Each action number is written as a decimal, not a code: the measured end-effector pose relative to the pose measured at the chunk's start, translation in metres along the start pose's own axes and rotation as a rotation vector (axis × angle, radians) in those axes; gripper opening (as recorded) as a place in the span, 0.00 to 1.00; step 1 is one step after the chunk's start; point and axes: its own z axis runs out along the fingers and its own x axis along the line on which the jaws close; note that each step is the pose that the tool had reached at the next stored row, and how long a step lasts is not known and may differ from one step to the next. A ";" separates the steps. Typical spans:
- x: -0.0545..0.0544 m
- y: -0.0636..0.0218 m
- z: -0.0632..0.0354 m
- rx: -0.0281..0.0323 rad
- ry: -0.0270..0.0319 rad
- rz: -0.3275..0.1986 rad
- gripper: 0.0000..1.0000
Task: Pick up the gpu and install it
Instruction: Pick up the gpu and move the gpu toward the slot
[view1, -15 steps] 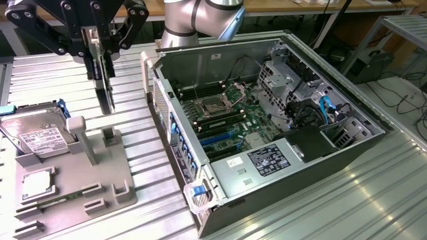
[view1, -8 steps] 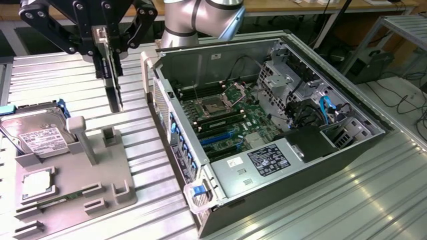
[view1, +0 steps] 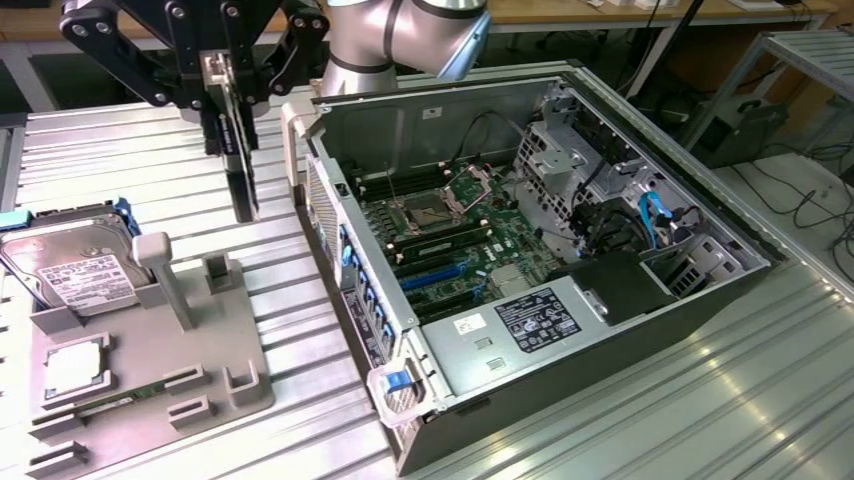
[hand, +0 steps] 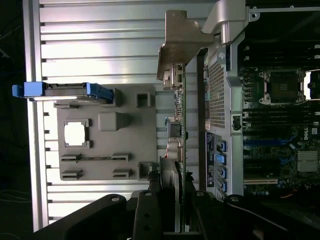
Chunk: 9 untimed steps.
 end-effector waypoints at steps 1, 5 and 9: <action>-0.001 0.0000 0.0000 0.0000 0.0000 0.000 0.28; -0.006 0.0002 0.0000 0.0000 0.0000 0.000 0.28; -0.010 0.0002 0.0000 0.0000 -0.0001 0.000 0.28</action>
